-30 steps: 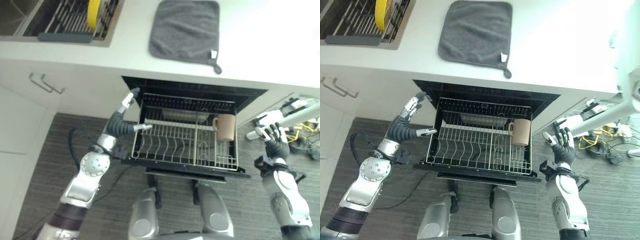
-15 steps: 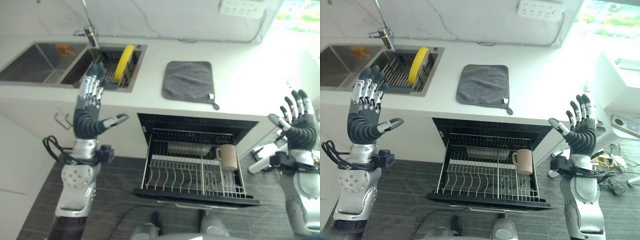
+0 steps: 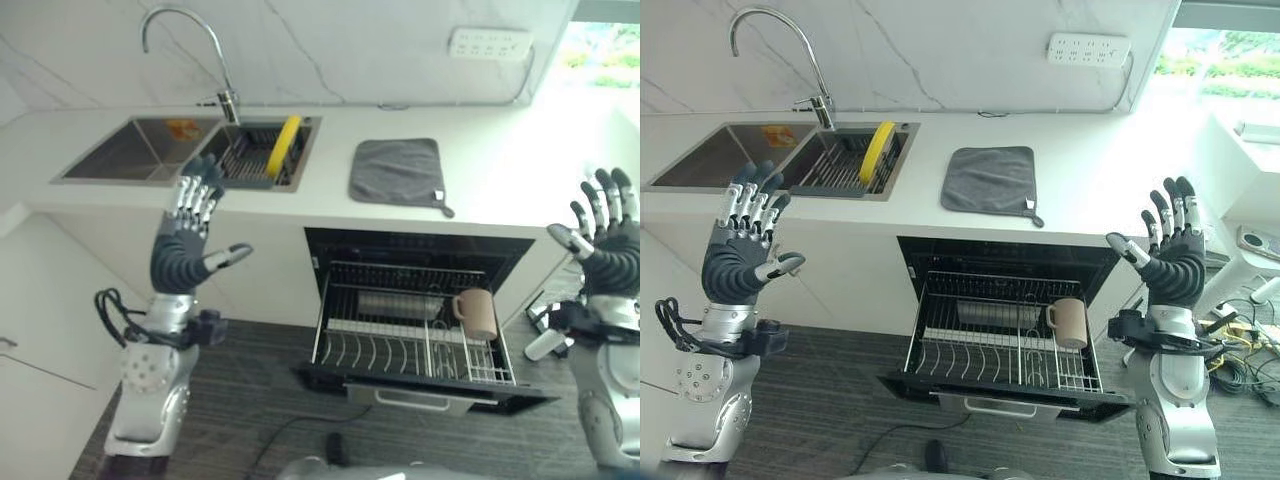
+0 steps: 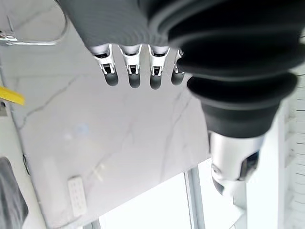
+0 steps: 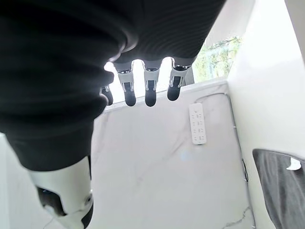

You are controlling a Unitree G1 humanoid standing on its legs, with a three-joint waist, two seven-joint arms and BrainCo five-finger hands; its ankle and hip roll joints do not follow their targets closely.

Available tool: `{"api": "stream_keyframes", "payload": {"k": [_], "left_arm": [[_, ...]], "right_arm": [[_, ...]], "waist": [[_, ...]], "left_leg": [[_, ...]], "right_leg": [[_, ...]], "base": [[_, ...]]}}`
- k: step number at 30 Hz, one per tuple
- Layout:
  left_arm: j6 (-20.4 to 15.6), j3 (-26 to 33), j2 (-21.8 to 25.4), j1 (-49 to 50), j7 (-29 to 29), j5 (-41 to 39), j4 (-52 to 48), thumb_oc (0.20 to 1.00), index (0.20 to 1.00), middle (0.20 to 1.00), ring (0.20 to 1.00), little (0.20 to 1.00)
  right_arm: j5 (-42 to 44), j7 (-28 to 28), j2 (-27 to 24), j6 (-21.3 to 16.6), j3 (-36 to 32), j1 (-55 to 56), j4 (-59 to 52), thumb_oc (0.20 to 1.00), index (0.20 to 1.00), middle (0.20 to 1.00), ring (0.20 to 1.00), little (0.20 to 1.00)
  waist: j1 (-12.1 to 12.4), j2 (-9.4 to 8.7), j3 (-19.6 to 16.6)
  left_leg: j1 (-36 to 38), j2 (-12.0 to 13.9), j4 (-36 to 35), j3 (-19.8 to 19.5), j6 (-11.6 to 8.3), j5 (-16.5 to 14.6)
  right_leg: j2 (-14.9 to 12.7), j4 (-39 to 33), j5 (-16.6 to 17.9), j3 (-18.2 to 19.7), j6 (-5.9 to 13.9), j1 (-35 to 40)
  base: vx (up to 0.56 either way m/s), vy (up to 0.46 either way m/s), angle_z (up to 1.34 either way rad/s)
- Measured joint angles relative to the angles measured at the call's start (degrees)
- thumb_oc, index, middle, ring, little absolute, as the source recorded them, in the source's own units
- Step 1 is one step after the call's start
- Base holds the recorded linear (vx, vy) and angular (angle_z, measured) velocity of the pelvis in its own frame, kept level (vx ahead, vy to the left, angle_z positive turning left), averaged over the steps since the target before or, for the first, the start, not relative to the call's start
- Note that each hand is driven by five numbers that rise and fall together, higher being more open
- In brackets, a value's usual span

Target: Place the dishes in the dishwasher.

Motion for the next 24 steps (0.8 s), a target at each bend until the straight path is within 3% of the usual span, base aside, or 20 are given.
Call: {"api": "stream_keyframes", "payload": {"k": [1,3,5,6,8,11,12,13,14,16,18,19,20,21,22,23,24], "left_arm": [[0.3,0.0,0.1,-1.1,0.0,-0.9,0.1,1.0,1.0,1.0,1.0,1.0],[0.4,0.2,0.8,-2.6,0.0,-2.5,-0.2,1.0,1.0,1.0,1.0,1.0],[0.5,0.0,0.7,-2.7,0.0,-4.5,0.0,1.0,1.0,1.0,1.0,1.0],[0.6,0.0,0.7,-3.0,0.1,-4.6,0.1,1.0,1.0,1.0,1.0,1.0],[0.4,-1.9,0.6,-4.6,0.3,-4.6,1.5,1.0,1.0,1.0,1.0,1.0],[0.1,-3.9,0.2,-4.2,0.3,-4.5,2.4,1.0,1.0,1.0,1.0,1.0],[0.0,-3.4,0.5,-4.1,0.2,-4.5,2.6,1.0,1.0,1.0,1.0,1.0],[0.1,-2.5,0.7,-4.3,0.3,-4.6,2.5,1.0,1.0,1.0,1.0,1.0],[0.3,-2.0,1.0,-4.9,0.1,-4.8,2.5,1.0,1.0,1.0,1.0,1.0],[1.9,-2.2,0.8,-5.0,-1.1,-6.9,2.6,1.0,1.0,1.0,1.0,1.0],[2.8,-2.4,0.2,-4.9,-2.0,-6.9,2.6,1.0,1.0,1.0,1.0,1.0],[2.9,-2.5,0.3,-4.3,-2.4,-6.8,2.5,1.0,1.0,1.0,1.0,1.0],[3.3,-2.4,0.6,-3.3,-2.6,-6.8,2.0,1.0,1.0,1.0,1.0,1.0],[3.8,-2.2,0.6,-2.9,-2.8,-6.9,1.4,1.0,1.0,1.0,1.0,1.0],[4.7,-2.0,0.5,-3.0,-3.0,-7.0,0.4,1.0,1.0,1.0,1.0,1.0],[5.2,-2.1,0.9,-3.7,-3.3,-7.0,-0.1,1.0,1.0,1.0,1.0,1.0],[5.2,-2.1,1.0,-4.8,-3.7,-7.0,-0.1,1.0,1.0,1.0,1.0,1.0]], "right_arm": [[0.0,0.0,-1.0,0.0,-0.6,-0.1,0.0,1.0,1.0,1.0,1.0,1.0],[0.0,0.1,-1.9,0.0,-1.1,0.2,-0.1,1.0,1.0,1.0,1.0,1.0],[0.3,1.4,-2.0,-0.1,-1.8,0.7,-0.1,1.0,1.0,1.0,1.0,1.0],[1.4,2.2,-2.3,-0.2,-4.4,1.1,0.0,1.0,1.0,1.0,1.0,1.0],[2.0,2.5,-3.5,-0.2,-6.1,1.2,1.1,1.0,1.0,1.0,1.0,1.0],[2.4,2.9,-5.8,-0.2,-6.2,0.7,1.3,1.0,1.0,1.0,1.0,1.0],[2.3,3.0,-4.0,-0.2,-5.7,1.0,1.2,1.0,1.0,1.0,1.0,1.0],[2.3,3.1,-3.4,-0.2,-5.3,1.6,0.9,1.0,1.0,1.0,1.0,1.0],[2.3,3.0,-2.1,-0.2,-5.4,1.7,0.0,1.0,1.0,1.0,1.0,1.0],[2.3,2.9,0.9,-0.2,-5.2,3.0,-2.1,1.0,1.0,1.0,1.0,1.0],[2.1,2.9,3.3,-0.2,-3.3,2.3,-4.3,1.0,1.0,1.0,1.0,1.0],[1.0,3.1,3.1,0.1,-1.8,1.4,-4.5,1.0,1.0,1.0,1.0,1.0],[0.3,3.2,2.0,0.6,-0.9,0.6,-4.5,1.0,1.0,1.0,1.0,1.0],[-0.1,2.9,0.5,1.2,-0.8,0.4,-4.6,1.0,1.0,1.0,1.0,1.0],[-0.1,2.4,-1.6,2.0,-0.7,0.1,-4.7,1.0,1.0,1.0,1.0,1.0],[-0.1,1.9,-2.7,2.2,-0.7,0.4,-4.8,1.0,1.0,1.0,1.0,1.0],[-0.1,1.7,-3.4,2.2,-0.7,0.4,-4.8,1.0,1.0,1.0,1.0,1.0]], "waist": [[-0.3,-0.09,0.0],[-1.6,-0.02,0.0],[-2.2,-0.33,0.1],[-3.0,0.02,0.2],[-3.5,0.55,0.3],[-3.5,2.3,0.5],[-3.5,0.67,0.7],[-3.5,-1.65,0.7],[-3.2,-2.92,1.1],[-2.6,-2.34,2.0],[-1.4,-2.08,2.3],[-0.3,-1.46,2.6],[0.7,-0.27,3.0],[0.9,0.55,3.1],[1.5,1.21,3.5],[0.7,1.41,3.4],[0.3,1.14,3.4]], "left_leg": [[0.3,3.2,0.8,0.1,-1.65,-0.9],[2.6,10.1,-2.1,-0.2,-2.88,-0.4],[5.4,13.2,-6.7,-0.1,-4.61,0.7],[6.6,15.3,-11.1,0.3,-5.51,1.3],[5.9,15.7,-11.4,2.5,-5.67,1.6],[6.0,13.3,-8.0,3.0,-4.19,0.9],[5.9,9.6,-7.9,4.4,-5.08,-0.4],[4.7,5.2,-7.1,5.5,-3.13,-1.4],[3.5,2.7,-5.9,5.9,-0.96,-2.4],[3.1,0.3,-5.7,5.7,1.72,-3.1],[3.8,-2.6,-7.6,6.6,4.74,-3.0],[5.1,-3.4,-9.8,8.1,5.9,-2.4],[6.3,-3.5,-11.7,9.2,6.78,-1.7],[6.9,-3.8,-12.7,8.9,8.02,-1.9],[8.2,-3.7,-14.0,8.6,8.4,-0.6],[8.5,-3.7,-14.9,7.6,8.02,-0.2],[8.6,-3.9,-15.5,7.1,7.29,-0.2]], "right_leg": [[-0.4,0.2,0.4,0.1,0.12,-0.4],[-0.6,0.5,0.9,0.7,0.56,-1.7],[-1.4,0.5,1.6,2.0,1.57,-2.2],[-2.9,0.4,2.5,2.8,3.27,-3.1],[-5.2,0.2,3.3,3.0,5.84,-3.5],[-9.8,0.6,3.6,5.1,9.77,-4.4],[-13.2,0.3,4.0,6.2,10.39,-4.3],[-17.5,-1.4,5.2,6.6,9.21,-4.4],[-19.8,-1.3,10.5,6.7,9.06,-5.3],[-21.8,-0.5,18.3,7.3,7.7,-6.5],[-24.6,2.7,24.8,6.4,9.38,-10.3],[-24.9,3.3,26.9,4.2,10.25,-11.4],[-23.3,4.6,25.0,1.5,10.99,-11.5],[-20.9,8.1,19.6,-0.1,12.36,-11.4],[-16.2,14.9,10.9,0.2,11.95,-12.0],[-11.9,18.4,5.4,0.4,10.56,-11.6],[-8.4,18.4,2.6,0.6,9.48,-11.5]], "base": [[-0.04,0.292,0.0],[0.0,0.36,-0.08],[0.02,0.553,-0.21],[0.04,0.702,-0.18],[0.03,0.666,-0.07],[0.01,0.562,-0.17],[0.05,0.644,-0.06],[0.06,0.578,0.08],[0.06,0.586,0.15],[0.04,0.513,0.15],[0.03,0.438,-0.11],[0.06,0.475,-0.43],[0.07,0.414,-0.43],[0.05,0.349,-0.37],[0.05,0.235,0.07],[0.05,0.188,0.22],[0.09,0.155,0.45]]}}
